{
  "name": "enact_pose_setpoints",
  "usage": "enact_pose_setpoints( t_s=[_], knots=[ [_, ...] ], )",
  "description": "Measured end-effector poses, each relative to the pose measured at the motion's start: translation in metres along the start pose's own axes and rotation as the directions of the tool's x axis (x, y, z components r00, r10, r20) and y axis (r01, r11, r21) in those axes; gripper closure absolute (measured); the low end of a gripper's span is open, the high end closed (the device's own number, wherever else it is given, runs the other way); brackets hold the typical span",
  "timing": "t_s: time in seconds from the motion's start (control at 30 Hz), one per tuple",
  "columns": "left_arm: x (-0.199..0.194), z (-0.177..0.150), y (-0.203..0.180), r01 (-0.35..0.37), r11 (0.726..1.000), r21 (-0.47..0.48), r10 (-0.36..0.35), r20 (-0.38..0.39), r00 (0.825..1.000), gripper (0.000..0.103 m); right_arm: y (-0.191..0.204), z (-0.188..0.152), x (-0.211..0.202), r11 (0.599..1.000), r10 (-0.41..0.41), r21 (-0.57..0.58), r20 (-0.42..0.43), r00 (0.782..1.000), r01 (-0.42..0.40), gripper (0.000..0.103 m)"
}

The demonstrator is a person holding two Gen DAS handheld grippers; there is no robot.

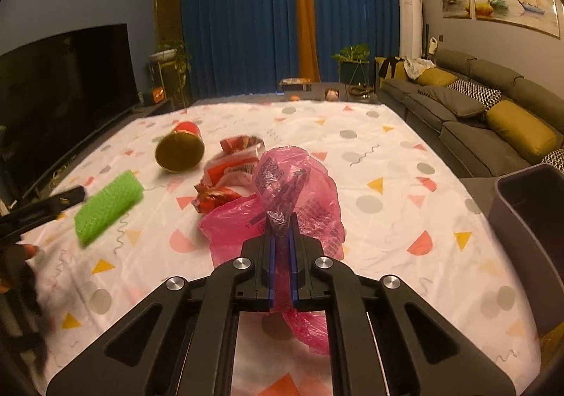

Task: Collect trash
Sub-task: 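Grasp the pink plastic bag with the right tool, then grasp the green foam net with the left tool while the right tool holds the pink bag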

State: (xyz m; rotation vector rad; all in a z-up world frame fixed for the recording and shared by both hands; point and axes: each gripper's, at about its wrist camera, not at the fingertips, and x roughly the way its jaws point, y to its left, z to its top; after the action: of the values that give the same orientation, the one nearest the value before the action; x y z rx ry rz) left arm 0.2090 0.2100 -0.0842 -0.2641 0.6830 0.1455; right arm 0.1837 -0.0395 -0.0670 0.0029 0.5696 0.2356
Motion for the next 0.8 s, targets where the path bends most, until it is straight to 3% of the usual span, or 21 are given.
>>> enact_pose_setpoints(
  t_s=[0.4, 0.57, 0.8],
  knots=[
    [0.034, 0.000, 0.008, -0.002, 1.000, 0.002, 0.002, -0.118, 0.993, 0.039, -0.006, 0.001, -0.024, 1.000, -0.010, 0.002, 0.038, 0.999, 0.009, 0.096],
    [0.036, -0.001, 0.006, 0.019, 1.000, 0.015, -0.017, -0.129, 0.991, 0.066, -0.004, -0.001, -0.027, 1.000, -0.010, 0.010, 0.036, 0.999, 0.010, 0.096],
    [0.032, -0.003, 0.004, 0.030, 0.999, 0.023, -0.027, -0.112, 0.993, 0.086, -0.002, -0.004, -0.034, 1.000, 0.004, 0.012, 0.039, 0.999, -0.005, 0.096]
  ],
)
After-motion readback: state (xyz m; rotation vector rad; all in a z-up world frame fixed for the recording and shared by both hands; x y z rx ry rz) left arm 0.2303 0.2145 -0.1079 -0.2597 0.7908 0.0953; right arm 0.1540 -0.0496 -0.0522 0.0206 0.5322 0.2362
